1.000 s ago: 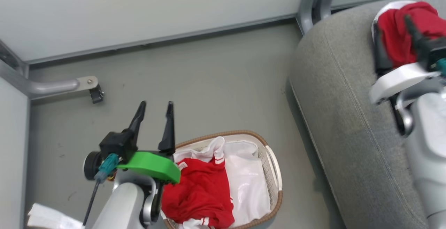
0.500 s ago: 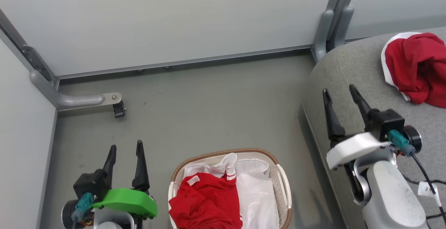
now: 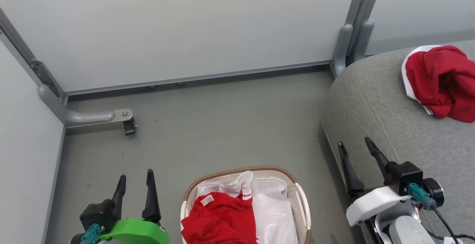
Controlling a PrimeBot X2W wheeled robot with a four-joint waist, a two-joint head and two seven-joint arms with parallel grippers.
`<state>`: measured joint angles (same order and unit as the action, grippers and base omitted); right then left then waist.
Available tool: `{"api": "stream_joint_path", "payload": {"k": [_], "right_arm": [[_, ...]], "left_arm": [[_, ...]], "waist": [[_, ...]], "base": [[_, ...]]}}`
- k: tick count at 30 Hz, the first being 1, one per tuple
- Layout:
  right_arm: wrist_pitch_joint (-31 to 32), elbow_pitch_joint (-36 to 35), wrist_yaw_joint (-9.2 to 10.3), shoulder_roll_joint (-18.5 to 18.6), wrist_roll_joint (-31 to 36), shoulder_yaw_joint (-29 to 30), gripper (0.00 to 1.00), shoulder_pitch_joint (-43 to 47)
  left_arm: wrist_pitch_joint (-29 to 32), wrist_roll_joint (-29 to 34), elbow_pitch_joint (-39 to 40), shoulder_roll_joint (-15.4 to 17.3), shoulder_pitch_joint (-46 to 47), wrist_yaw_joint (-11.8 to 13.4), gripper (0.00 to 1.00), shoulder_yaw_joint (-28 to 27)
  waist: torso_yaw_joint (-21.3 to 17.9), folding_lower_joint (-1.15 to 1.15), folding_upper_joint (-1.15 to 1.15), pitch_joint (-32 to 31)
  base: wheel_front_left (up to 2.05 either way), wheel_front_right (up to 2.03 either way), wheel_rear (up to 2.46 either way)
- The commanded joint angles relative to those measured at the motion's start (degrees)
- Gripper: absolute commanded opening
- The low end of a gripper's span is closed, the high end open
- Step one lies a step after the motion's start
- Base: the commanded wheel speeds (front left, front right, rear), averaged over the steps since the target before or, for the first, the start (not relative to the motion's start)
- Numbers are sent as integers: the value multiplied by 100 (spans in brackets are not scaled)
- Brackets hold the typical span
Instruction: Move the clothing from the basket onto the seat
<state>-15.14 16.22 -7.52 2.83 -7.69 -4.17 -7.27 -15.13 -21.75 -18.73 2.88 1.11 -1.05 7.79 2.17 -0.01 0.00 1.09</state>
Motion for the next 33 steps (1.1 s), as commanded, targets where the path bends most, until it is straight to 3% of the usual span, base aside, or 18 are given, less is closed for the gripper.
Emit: {"api": "stream_joint_path", "payload": {"k": [1,22,33], "right_arm": [[-2,9,6,15,36,-6,100,57],[-2,124,6,15,115,-94,100,16],[-2,-6,6,15,180,-66,100,-151]], "left_arm": [[-3,-40,8,3,-62,13,100,8],[-3,-6,-20,2,56,23,100,-59],[-3,44,-77,2,323,-81,100,122]], "waist": [[18,1,0,-12],[31,1,0,-4],[33,1,0,305]], "base": [[0,0,0],[0,0,0],[0,0,0]]}}
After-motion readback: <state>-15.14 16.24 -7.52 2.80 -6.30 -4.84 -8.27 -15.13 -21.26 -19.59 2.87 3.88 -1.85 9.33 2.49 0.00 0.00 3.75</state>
